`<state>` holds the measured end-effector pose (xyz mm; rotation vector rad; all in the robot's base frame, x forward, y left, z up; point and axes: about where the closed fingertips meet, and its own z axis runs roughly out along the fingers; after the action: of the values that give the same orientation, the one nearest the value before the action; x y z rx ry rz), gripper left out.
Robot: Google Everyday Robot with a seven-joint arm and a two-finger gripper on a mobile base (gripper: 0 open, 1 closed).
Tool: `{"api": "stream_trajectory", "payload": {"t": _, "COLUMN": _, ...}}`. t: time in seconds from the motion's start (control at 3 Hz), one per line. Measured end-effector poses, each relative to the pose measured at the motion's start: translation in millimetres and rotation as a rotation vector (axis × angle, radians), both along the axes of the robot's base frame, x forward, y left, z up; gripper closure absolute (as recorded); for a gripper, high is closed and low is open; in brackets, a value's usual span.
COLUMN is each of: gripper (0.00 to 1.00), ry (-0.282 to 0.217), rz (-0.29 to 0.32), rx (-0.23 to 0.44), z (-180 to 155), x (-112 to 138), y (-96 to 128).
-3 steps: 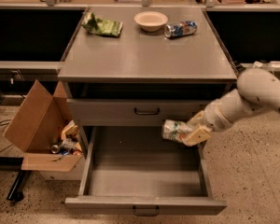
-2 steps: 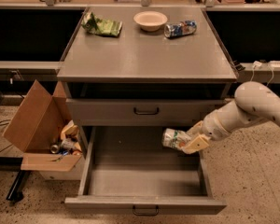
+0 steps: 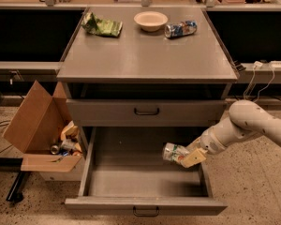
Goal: Place 7up can into middle drawer
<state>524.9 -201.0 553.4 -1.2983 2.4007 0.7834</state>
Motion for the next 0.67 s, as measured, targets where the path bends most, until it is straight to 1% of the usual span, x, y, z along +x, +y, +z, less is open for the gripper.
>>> {"api": "stream_trajectory", "payload": {"t": 0.33, "gripper": 1.00, "ry": 0.007, "rz": 0.003, "rx": -0.002, "z": -3, "x": -1, "y": 1}}
{"api": "stream_trajectory", "payload": {"t": 0.67, "gripper": 1.00, "ry": 0.067, "rz": 0.021, "rx": -0.043, "z": -39, "x": -16, "y": 8}}
